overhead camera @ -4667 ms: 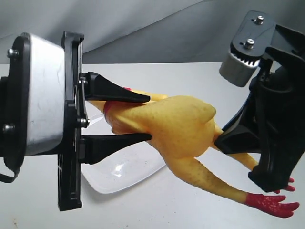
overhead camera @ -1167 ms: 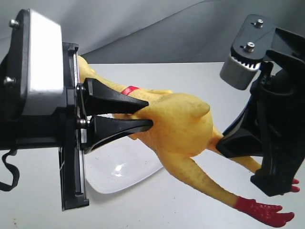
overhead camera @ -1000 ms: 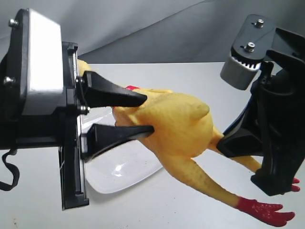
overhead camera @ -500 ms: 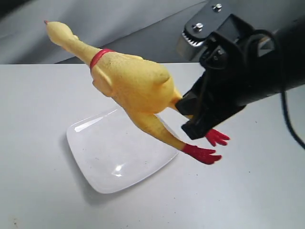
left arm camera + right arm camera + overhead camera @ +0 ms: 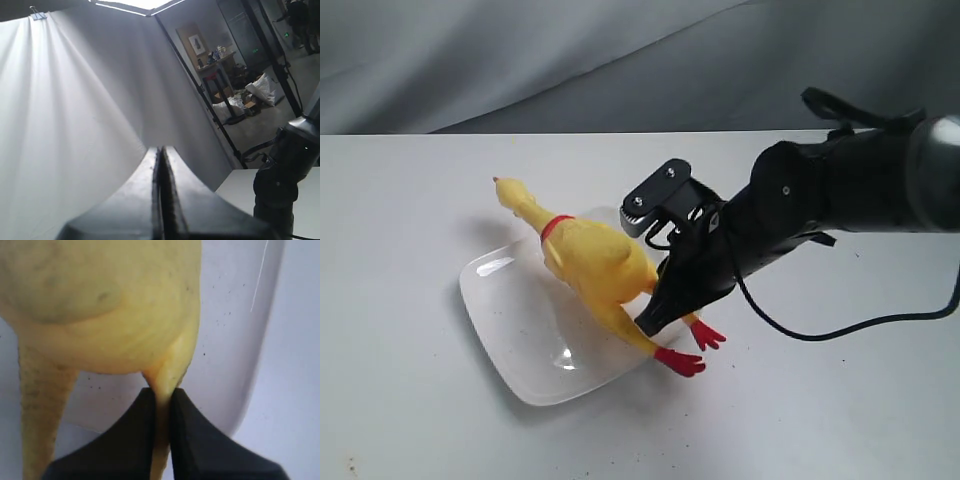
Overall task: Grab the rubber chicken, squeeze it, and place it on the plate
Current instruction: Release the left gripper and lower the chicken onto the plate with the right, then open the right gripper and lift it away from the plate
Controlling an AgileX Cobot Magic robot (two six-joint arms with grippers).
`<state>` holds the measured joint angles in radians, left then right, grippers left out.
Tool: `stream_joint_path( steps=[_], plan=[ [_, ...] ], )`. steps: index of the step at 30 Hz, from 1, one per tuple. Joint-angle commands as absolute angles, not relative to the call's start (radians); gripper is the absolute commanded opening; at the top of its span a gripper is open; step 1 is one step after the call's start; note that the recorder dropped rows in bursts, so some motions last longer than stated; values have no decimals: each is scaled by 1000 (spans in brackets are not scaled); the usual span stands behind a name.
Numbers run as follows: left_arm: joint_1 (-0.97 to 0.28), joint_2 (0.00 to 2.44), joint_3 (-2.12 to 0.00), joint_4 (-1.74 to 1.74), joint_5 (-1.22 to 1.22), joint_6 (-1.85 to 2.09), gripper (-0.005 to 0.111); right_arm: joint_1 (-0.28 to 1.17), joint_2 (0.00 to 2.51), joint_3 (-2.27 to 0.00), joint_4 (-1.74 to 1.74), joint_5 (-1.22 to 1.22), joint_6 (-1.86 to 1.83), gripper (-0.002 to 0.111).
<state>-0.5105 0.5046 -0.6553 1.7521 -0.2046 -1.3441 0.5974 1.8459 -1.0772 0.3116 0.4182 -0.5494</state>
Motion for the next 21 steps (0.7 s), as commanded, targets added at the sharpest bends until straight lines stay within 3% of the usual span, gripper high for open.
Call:
stream_joint_path(
  steps=[1,6,9,10,12,13,15,16,17,21],
  plan=[
    [-514,500,-632,1744,-164,-1357,0,595,1868,-1078,321,394,-551,0],
    [-514,500,-632,1744,-160,-1357,0,595,1866,-1078,313,398,-542,5],
    [-514,500,-632,1744,-160,-1357,0,595,1866,-1078,311,418,-542,23],
    [-514,500,-632,1744,-160,-1357,0,595,1866,-1078,303,439,-542,36],
    [-514,500,-632,1744,-160,-1357,0,595,1847,-1080,229,498,-515,43],
    [-514,500,-632,1744,-160,-1357,0,595,1829,-1084,195,522,-478,41],
    [-514,500,-632,1744,-160,-1357,0,595,1738,-1084,58,562,-344,26],
    [-514,500,-632,1744,-160,-1360,0,595,1655,-1084,-13,572,-273,9],
    [-514,500,-632,1744,-160,-1381,0,595,1547,-1084,-30,559,-249,0],
    [-514,500,-632,1744,-158,-1384,0,632,1234,-1084,45,460,-246,0]
  ],
)
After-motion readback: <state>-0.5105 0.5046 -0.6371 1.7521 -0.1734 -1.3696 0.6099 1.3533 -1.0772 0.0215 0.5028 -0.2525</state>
